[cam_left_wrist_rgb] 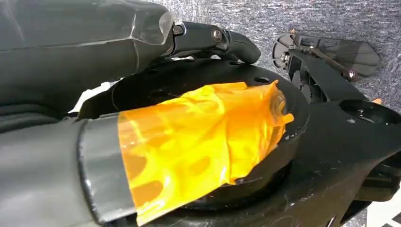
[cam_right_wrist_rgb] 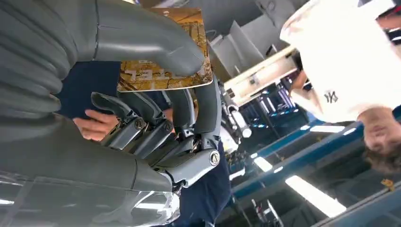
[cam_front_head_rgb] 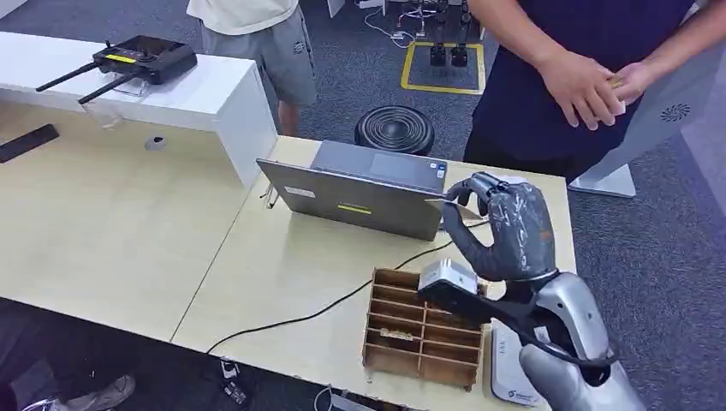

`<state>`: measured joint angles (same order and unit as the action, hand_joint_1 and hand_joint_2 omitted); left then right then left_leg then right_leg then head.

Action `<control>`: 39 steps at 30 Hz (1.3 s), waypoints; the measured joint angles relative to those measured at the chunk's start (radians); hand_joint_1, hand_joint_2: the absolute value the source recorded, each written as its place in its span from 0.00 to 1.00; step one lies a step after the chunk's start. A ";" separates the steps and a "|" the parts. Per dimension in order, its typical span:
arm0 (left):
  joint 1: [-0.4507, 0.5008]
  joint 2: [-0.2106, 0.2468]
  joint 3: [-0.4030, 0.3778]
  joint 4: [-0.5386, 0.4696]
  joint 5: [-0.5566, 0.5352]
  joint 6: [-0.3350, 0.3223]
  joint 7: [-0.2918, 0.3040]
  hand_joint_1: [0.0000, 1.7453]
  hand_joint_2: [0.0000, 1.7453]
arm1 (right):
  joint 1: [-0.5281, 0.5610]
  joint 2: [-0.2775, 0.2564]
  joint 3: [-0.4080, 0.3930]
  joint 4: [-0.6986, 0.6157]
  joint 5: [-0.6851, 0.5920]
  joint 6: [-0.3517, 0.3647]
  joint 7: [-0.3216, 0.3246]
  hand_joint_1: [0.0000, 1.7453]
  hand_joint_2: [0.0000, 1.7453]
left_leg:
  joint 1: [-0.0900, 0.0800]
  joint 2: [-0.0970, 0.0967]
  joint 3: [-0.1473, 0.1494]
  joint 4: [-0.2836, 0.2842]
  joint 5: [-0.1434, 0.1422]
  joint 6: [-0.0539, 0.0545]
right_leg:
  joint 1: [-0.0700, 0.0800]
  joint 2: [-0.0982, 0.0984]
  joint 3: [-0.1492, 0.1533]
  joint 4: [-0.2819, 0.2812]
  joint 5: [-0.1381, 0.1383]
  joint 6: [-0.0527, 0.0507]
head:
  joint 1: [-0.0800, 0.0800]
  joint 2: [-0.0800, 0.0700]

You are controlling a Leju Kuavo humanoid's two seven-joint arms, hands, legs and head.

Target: Pass the card to the sensor for recognition and then transmit it.

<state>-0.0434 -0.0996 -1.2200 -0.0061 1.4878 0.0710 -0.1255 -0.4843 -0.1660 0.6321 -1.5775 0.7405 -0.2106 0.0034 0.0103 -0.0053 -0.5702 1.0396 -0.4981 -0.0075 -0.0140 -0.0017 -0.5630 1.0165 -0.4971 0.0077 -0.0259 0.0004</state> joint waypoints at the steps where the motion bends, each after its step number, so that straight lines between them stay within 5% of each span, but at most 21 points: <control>1: 0.000 0.001 0.000 0.000 0.000 0.000 0.001 0.00 0.00 | -0.015 0.004 -0.005 0.012 0.000 0.003 0.007 1.00 1.00 | 0.000 0.000 0.000 0.000 0.000 0.000 | 0.000 0.000 0.000 0.000 0.000 0.000 | 0.000 0.000; 39: -0.015 0.035 -0.086 -0.054 -0.009 0.034 0.052 0.00 0.00 | -0.362 0.150 -0.061 0.537 0.217 -0.027 0.102 1.00 1.00 | 0.000 0.000 0.000 0.000 0.000 0.000 | 0.000 0.000 0.000 0.000 0.001 0.000 | 0.000 0.000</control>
